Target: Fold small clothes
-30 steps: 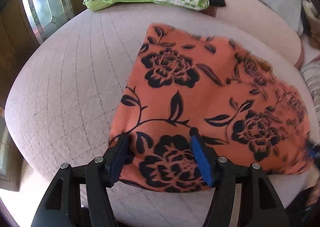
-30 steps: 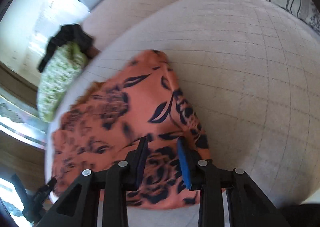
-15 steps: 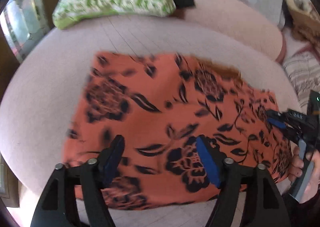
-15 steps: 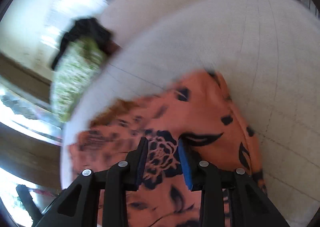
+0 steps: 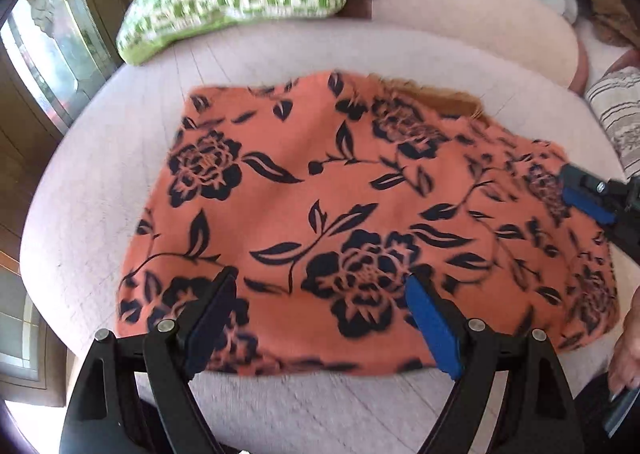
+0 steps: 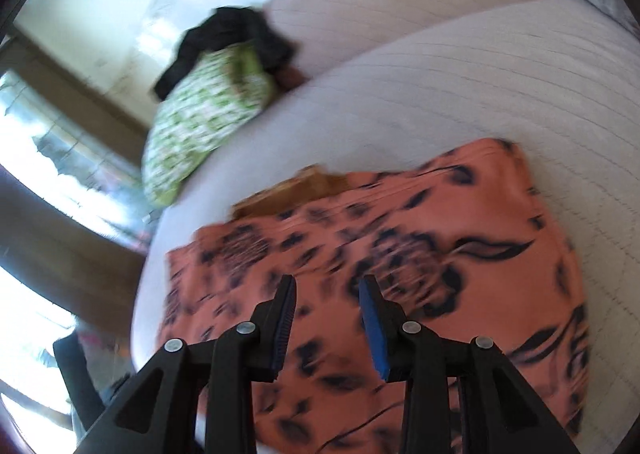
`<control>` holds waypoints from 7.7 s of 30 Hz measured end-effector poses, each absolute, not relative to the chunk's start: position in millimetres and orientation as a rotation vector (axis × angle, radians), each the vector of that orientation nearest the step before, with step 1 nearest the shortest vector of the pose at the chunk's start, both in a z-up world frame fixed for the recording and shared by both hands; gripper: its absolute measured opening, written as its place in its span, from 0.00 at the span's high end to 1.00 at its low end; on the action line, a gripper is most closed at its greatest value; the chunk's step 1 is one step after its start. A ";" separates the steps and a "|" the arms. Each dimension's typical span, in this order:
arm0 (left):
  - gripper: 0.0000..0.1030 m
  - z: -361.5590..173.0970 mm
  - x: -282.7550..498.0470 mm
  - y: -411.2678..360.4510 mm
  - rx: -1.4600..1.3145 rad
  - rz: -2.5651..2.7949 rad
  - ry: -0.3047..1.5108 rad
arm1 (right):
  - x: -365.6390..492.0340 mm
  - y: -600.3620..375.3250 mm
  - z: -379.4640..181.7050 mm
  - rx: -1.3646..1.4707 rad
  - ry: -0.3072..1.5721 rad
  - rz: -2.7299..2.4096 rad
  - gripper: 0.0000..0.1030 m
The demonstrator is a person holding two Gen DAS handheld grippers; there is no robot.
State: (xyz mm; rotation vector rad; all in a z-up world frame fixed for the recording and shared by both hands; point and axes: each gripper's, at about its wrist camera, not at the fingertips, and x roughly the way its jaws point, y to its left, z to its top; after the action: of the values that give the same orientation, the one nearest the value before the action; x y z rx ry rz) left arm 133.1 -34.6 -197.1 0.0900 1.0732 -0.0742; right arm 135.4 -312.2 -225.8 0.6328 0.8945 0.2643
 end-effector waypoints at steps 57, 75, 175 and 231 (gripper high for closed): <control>0.02 -174.2 87.5 111.6 -0.233 0.220 1.122 | 69.6 -340.9 -210.8 0.740 0.911 0.111 0.64; 0.26 -225.9 93.2 117.1 -0.677 -0.013 1.118 | 74.0 -328.3 -218.4 0.654 0.928 0.104 0.64; 0.28 -156.5 73.9 -124.3 0.222 -0.523 0.919 | 118.1 -424.1 -195.9 0.898 0.746 0.181 0.78; 0.09 -204.6 122.0 -136.9 0.293 -0.243 1.021 | 63.1 -405.9 -238.0 0.782 1.086 0.250 0.82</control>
State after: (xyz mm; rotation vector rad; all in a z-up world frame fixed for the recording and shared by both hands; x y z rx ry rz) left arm 122.0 -136.9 -204.6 0.2931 1.0213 -0.2428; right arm 63.1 -405.9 -238.0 0.7818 1.0864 0.2496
